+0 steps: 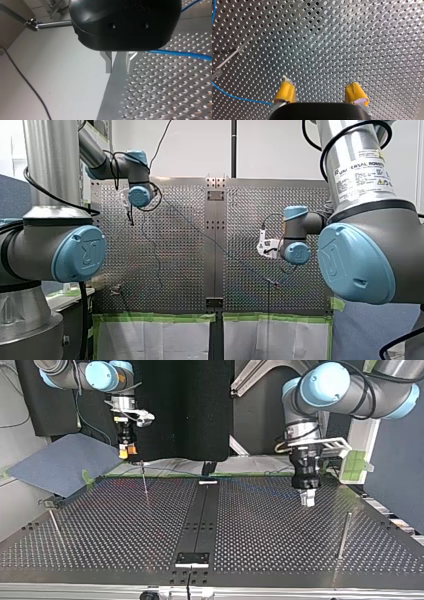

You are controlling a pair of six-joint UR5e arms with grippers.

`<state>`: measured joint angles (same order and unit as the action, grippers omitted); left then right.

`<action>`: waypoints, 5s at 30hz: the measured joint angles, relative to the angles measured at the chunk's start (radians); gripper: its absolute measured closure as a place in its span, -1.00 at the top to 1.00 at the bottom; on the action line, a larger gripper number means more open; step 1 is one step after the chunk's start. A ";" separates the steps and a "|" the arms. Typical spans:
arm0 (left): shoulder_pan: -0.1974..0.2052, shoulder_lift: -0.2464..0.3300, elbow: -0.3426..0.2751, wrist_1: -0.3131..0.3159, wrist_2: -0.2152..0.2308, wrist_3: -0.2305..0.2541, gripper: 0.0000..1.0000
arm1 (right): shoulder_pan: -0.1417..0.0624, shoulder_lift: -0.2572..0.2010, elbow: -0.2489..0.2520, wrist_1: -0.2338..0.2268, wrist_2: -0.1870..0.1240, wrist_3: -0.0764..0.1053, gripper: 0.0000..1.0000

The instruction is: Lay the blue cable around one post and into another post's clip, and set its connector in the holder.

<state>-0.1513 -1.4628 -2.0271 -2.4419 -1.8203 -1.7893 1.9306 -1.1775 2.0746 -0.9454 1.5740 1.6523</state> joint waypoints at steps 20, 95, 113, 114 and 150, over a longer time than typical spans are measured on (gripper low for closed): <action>0.049 0.035 0.056 -0.058 -0.027 -0.038 -0.25 | -0.005 0.000 0.000 -0.003 0.000 0.000 0.99; 0.337 -0.003 0.141 0.012 0.146 -0.253 -0.21 | -0.005 0.000 0.000 -0.004 -0.011 0.000 0.99; 0.380 -0.070 0.142 0.074 0.166 -0.281 -0.21 | 0.002 0.000 0.000 -0.004 -0.011 0.000 0.99; 0.383 -0.072 0.142 0.076 0.167 -0.282 -0.21 | 0.002 0.000 0.000 -0.003 -0.011 0.000 0.99; 0.406 -0.246 0.145 0.110 0.197 -0.305 -0.21 | 0.005 0.000 0.000 -0.006 -0.011 -0.001 0.99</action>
<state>0.2551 -1.7085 -1.8817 -2.3315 -1.6236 -2.0938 1.9354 -1.1775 2.0743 -0.9513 1.5633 1.6511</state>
